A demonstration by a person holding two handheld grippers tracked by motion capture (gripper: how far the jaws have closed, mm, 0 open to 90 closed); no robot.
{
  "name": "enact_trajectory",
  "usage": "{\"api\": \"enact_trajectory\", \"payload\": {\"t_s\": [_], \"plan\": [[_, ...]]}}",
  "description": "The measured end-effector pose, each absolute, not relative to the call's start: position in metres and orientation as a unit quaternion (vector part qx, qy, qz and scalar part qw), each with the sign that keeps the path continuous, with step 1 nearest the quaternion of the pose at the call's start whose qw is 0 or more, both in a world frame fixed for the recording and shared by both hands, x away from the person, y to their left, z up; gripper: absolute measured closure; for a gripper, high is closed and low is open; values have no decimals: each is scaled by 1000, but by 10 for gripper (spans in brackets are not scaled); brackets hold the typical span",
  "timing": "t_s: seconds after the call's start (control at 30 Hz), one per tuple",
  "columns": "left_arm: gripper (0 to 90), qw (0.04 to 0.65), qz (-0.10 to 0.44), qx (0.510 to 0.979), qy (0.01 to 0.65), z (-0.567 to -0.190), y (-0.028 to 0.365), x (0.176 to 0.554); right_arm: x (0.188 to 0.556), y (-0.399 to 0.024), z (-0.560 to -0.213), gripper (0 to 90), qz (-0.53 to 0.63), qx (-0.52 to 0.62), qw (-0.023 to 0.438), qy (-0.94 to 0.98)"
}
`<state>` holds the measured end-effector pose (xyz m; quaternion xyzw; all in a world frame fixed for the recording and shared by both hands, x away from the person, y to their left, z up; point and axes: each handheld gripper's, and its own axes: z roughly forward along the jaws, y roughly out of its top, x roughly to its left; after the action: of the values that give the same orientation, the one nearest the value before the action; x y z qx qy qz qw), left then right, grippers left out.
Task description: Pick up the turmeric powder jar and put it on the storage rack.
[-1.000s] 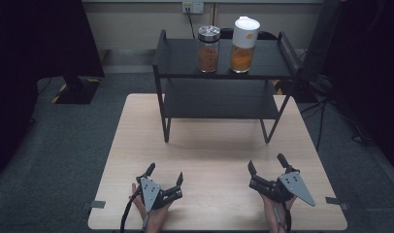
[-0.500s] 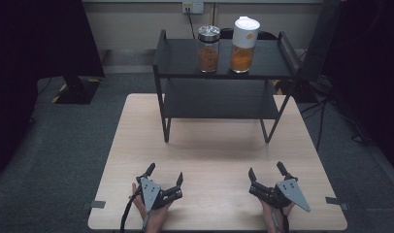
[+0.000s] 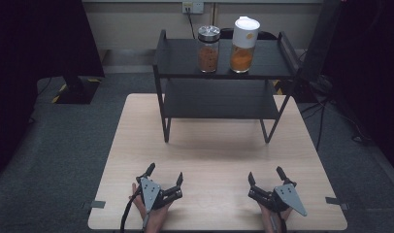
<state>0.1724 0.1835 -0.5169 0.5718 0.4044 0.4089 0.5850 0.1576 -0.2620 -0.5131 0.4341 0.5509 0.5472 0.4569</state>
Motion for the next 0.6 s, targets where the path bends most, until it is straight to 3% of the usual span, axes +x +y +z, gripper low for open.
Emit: {"api": "enact_trajectory", "payload": {"t_s": [0.6], "plan": [[6, 586, 408, 572, 404, -517, 184, 172, 157, -261, -515, 0, 551, 440, 456, 543]]}}
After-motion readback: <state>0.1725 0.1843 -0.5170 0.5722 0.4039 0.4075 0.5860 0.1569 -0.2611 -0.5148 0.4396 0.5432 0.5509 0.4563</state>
